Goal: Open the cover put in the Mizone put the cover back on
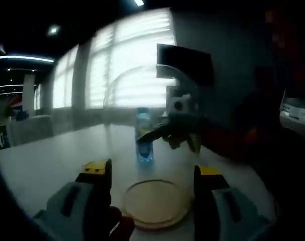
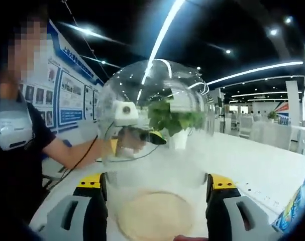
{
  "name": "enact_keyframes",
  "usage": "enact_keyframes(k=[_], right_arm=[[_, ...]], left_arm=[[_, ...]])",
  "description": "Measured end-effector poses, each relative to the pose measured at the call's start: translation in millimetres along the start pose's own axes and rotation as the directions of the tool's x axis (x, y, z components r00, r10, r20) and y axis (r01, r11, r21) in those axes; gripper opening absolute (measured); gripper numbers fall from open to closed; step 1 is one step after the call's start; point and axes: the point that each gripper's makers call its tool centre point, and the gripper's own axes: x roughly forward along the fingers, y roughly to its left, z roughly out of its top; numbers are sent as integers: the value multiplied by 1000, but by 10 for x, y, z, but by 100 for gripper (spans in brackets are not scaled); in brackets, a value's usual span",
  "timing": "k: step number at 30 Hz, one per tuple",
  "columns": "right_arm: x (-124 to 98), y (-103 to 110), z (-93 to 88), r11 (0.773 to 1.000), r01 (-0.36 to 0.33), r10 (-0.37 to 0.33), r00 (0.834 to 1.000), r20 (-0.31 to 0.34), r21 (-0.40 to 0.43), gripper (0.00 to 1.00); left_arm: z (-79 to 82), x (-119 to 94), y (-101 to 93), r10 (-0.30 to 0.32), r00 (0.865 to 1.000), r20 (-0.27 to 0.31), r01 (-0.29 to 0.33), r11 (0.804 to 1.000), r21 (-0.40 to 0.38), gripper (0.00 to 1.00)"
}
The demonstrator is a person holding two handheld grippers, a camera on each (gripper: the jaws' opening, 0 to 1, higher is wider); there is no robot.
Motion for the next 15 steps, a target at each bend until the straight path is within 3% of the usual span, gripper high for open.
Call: enact_keyframes(k=[5, 15], right_arm=[[9, -5, 6, 1000, -14, 14, 1000, 4, -2, 76], [45, -22, 8, 998, -57, 57, 996, 68, 7, 78]], left_arm=[[0, -3, -2, -5, 1000, -6, 5, 1000, -3, 55], [-7, 10, 51, -45, 998, 44, 46, 998, -35, 55]])
